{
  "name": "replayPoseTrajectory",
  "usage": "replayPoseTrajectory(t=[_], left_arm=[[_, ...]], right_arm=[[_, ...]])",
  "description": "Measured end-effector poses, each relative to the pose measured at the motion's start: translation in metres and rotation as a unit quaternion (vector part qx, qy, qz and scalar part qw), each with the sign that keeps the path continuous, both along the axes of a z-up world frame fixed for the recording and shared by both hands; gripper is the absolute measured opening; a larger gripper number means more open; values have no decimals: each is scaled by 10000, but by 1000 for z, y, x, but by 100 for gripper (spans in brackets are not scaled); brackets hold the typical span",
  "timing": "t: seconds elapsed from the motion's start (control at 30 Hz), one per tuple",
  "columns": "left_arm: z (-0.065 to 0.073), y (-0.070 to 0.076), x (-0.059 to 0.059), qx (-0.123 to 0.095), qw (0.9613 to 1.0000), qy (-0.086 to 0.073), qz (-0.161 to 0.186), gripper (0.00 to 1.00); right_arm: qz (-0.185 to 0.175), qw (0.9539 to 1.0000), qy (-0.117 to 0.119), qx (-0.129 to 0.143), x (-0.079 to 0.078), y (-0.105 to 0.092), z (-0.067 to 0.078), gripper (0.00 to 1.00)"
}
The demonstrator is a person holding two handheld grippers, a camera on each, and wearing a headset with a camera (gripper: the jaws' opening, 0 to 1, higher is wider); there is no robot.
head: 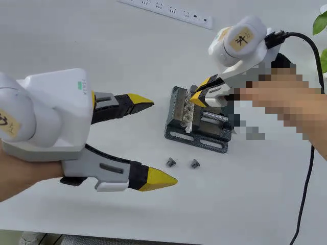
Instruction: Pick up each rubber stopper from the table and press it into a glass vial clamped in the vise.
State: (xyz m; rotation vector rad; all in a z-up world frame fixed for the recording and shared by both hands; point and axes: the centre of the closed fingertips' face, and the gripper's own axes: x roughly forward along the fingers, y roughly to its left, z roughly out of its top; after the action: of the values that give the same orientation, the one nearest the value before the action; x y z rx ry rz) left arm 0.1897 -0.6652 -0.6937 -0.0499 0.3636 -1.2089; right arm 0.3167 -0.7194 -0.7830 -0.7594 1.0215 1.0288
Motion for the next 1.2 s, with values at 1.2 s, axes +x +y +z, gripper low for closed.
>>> replayPoseTrajectory(t=[1.2], left_arm=[[-2,0,-2,-30,10000,60,-22,77]], right_arm=[[189,9987,298,-368,1,1,-3,5]])
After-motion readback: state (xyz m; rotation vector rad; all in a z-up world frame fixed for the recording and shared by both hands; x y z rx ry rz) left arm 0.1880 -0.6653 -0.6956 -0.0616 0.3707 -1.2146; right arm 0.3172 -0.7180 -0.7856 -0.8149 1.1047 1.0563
